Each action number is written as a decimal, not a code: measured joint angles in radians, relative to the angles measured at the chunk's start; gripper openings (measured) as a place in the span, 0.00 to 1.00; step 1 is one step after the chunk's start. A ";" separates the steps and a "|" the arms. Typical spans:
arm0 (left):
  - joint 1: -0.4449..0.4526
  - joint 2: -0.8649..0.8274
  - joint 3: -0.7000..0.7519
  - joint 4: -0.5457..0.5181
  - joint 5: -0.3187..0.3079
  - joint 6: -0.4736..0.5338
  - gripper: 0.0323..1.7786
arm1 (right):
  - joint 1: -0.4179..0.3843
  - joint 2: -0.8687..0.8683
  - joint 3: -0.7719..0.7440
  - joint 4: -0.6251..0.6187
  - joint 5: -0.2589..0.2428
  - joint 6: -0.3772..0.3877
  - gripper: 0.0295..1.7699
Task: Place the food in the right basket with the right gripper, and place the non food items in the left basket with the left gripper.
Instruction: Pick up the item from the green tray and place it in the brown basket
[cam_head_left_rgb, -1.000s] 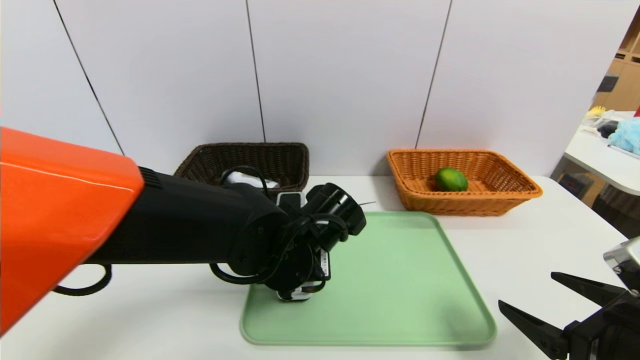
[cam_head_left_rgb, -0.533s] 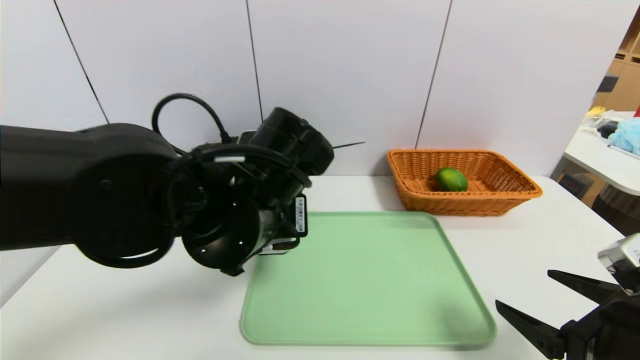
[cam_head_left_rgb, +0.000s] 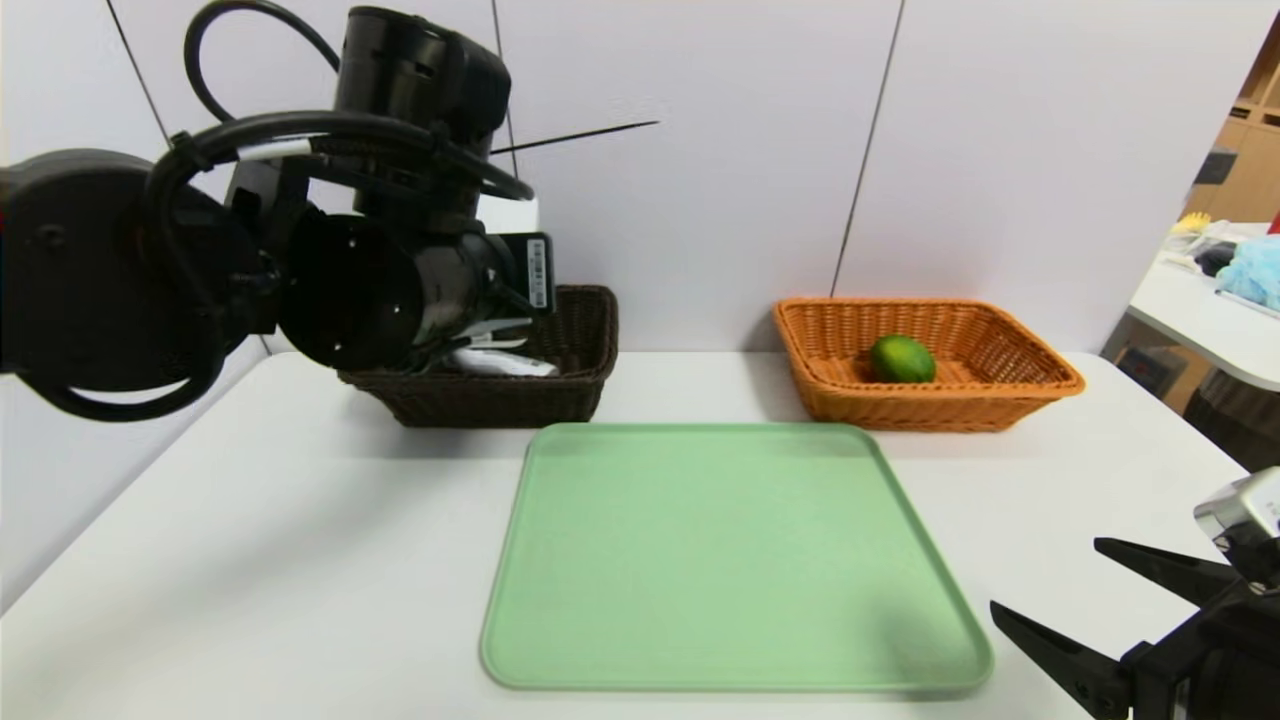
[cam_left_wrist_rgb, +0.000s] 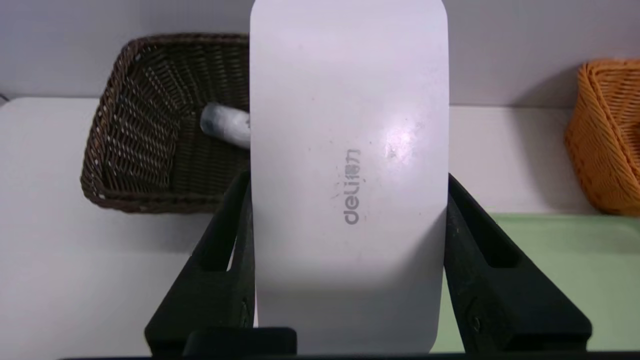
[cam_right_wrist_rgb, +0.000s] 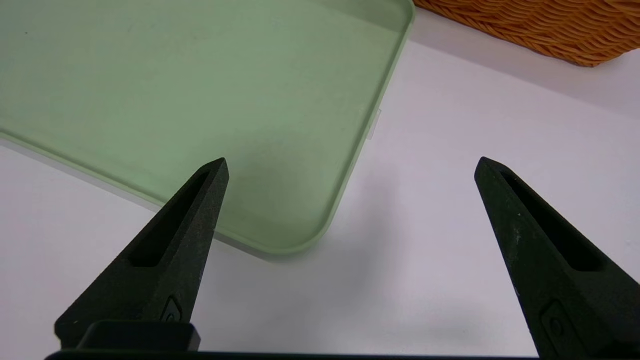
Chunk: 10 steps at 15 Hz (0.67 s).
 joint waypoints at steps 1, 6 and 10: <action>0.025 0.018 -0.037 -0.001 -0.013 0.012 0.57 | 0.000 0.000 -0.001 0.000 -0.001 -0.009 0.96; 0.142 0.148 -0.249 0.086 -0.091 0.037 0.57 | -0.001 0.000 -0.002 0.001 0.001 -0.009 0.96; 0.216 0.268 -0.424 0.213 -0.155 0.044 0.57 | 0.000 -0.003 0.003 0.001 0.001 -0.008 0.96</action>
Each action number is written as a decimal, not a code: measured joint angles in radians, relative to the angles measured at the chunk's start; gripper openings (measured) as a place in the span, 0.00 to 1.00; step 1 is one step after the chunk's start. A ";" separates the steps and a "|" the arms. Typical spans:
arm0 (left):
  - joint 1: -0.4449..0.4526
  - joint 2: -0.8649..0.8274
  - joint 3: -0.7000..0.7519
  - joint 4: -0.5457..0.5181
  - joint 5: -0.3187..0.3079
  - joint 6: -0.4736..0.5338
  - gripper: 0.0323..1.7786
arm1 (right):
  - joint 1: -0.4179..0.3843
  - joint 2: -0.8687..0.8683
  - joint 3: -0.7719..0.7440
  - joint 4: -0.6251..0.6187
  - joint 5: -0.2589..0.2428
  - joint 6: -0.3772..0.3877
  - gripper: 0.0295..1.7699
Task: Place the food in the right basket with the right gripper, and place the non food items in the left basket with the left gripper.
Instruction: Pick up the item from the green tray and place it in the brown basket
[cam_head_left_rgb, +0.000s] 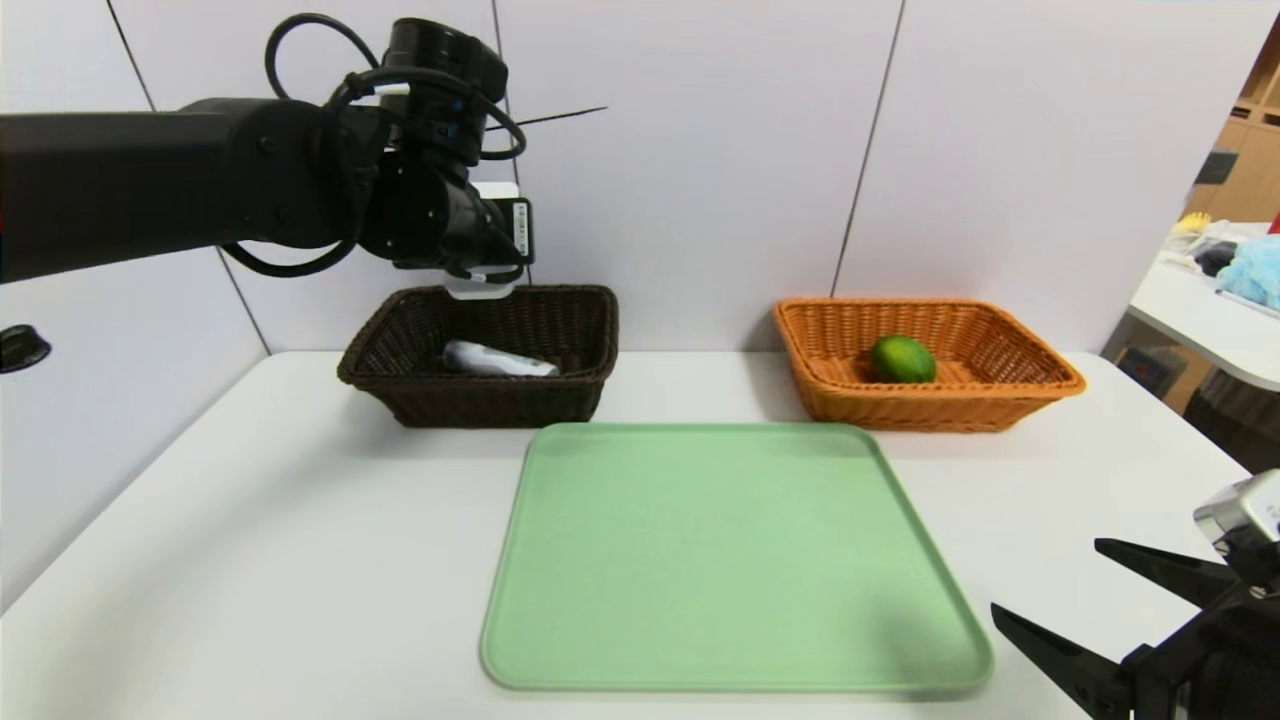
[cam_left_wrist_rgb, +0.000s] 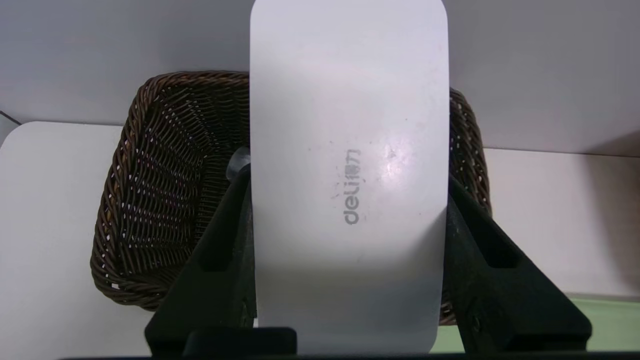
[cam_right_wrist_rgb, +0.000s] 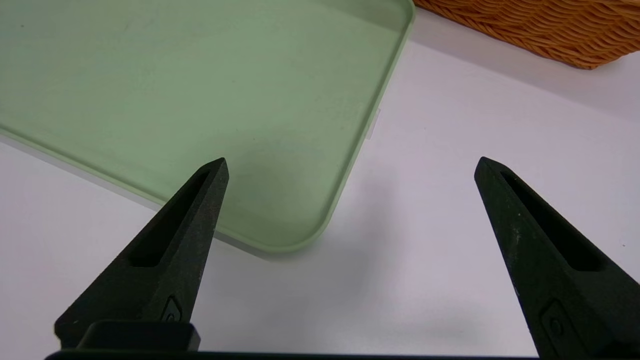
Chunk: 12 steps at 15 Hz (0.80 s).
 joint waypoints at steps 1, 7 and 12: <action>0.014 0.029 -0.039 0.025 -0.010 0.003 0.57 | 0.000 0.000 0.001 0.000 0.000 0.000 0.96; 0.064 0.149 -0.094 0.068 -0.067 0.047 0.57 | 0.000 -0.001 0.003 0.004 0.001 0.000 0.96; 0.081 0.223 -0.095 0.054 -0.090 0.051 0.57 | 0.000 -0.001 0.007 0.004 0.002 0.000 0.96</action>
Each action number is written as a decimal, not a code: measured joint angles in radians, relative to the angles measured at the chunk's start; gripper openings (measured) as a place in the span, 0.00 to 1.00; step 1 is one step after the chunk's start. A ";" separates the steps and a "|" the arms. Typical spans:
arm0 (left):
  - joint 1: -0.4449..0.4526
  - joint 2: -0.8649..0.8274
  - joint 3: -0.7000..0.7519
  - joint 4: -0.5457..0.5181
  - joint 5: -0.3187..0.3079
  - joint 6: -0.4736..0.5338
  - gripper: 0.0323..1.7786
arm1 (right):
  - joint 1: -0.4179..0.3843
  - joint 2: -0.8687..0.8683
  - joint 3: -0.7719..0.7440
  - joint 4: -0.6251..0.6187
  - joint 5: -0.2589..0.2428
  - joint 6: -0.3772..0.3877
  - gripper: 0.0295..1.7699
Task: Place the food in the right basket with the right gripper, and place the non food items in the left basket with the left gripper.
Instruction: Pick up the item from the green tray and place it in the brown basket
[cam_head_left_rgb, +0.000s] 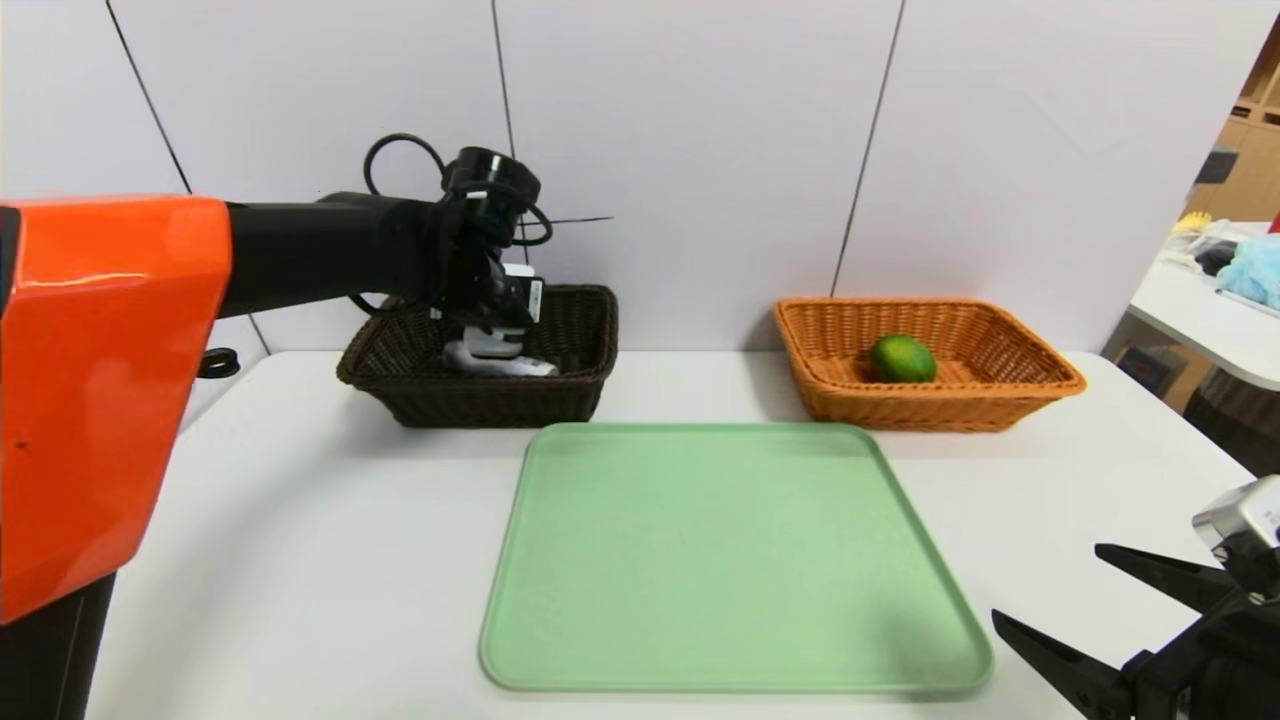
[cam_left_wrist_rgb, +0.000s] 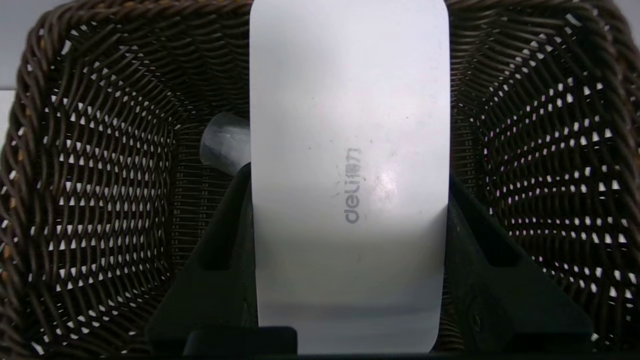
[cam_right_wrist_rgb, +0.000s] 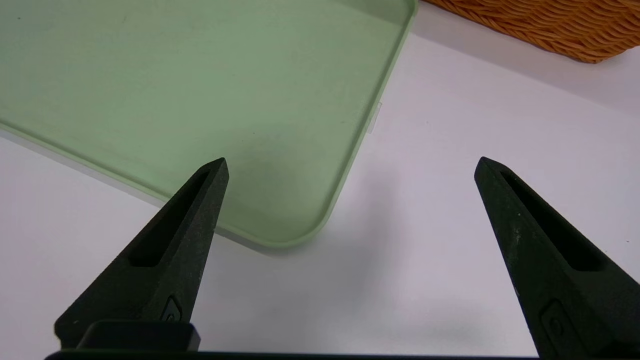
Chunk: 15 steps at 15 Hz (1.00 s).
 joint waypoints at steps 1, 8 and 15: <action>0.008 0.013 0.000 -0.004 -0.012 0.000 0.57 | 0.000 0.001 0.000 0.000 0.000 0.000 0.96; 0.040 0.077 0.000 -0.034 -0.037 0.010 0.57 | 0.001 0.016 -0.004 0.003 0.000 -0.001 0.96; 0.043 0.089 0.000 -0.049 -0.046 0.013 0.75 | 0.007 0.037 -0.011 0.000 -0.003 -0.014 0.96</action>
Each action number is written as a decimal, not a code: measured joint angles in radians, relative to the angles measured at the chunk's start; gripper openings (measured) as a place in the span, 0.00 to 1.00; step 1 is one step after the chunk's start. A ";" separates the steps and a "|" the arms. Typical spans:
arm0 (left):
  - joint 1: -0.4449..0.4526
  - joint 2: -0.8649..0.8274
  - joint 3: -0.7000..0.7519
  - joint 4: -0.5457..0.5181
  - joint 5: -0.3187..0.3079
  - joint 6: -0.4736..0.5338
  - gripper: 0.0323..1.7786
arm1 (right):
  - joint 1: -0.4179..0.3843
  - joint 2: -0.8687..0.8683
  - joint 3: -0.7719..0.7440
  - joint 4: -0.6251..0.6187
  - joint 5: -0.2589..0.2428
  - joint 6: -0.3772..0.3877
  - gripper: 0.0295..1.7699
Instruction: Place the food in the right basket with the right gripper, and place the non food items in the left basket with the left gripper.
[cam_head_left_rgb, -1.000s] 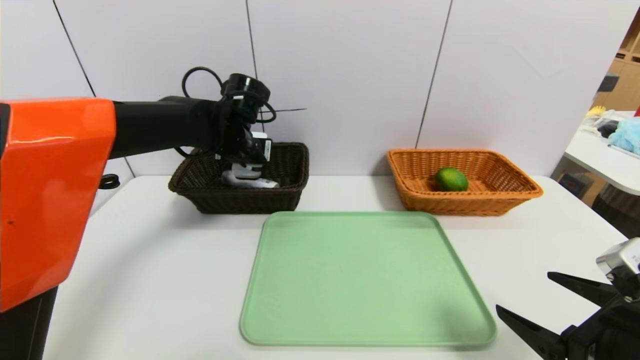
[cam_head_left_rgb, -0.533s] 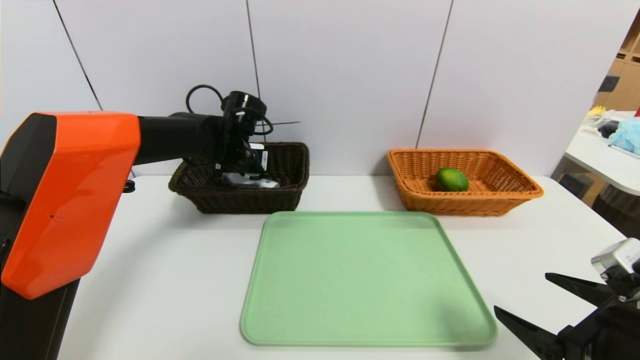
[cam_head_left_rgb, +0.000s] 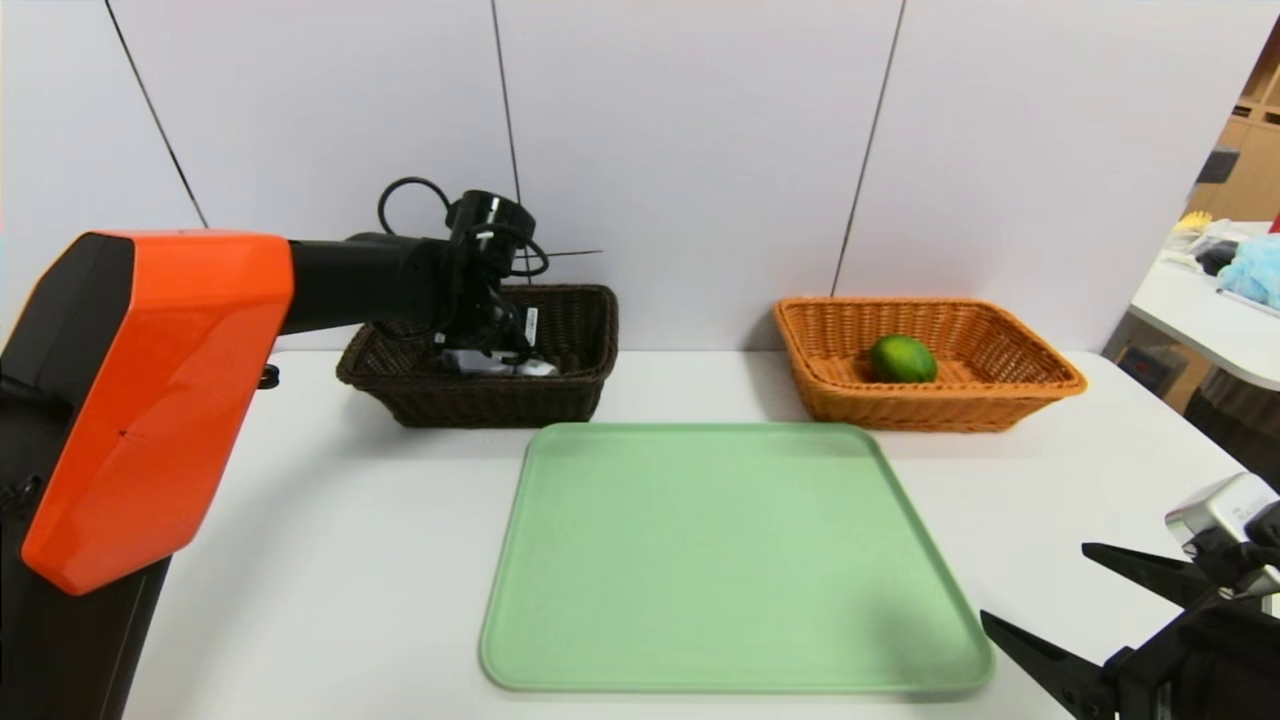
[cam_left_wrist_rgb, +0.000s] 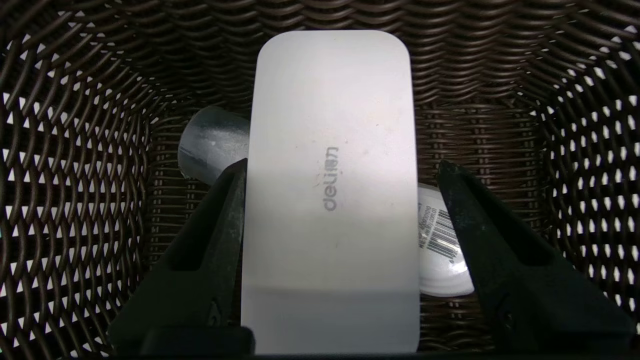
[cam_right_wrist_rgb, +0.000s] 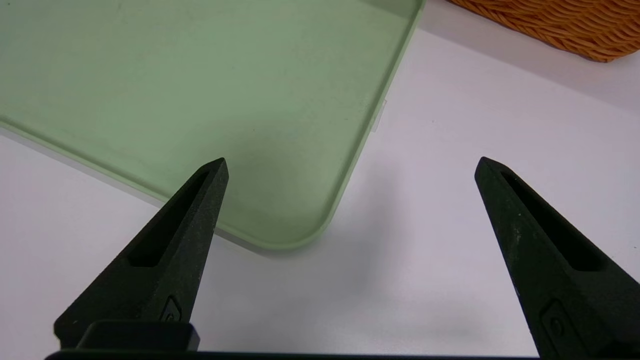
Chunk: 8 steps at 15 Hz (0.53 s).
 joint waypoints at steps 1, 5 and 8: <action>0.000 0.000 0.000 -0.017 0.000 0.000 0.77 | 0.000 0.001 0.000 0.000 0.000 -0.001 0.96; 0.006 -0.005 0.002 -0.047 0.004 0.000 0.84 | 0.001 0.008 0.000 0.000 0.000 -0.001 0.96; 0.005 -0.050 0.029 -0.042 0.005 -0.001 0.88 | 0.001 0.010 0.001 0.000 -0.001 -0.001 0.96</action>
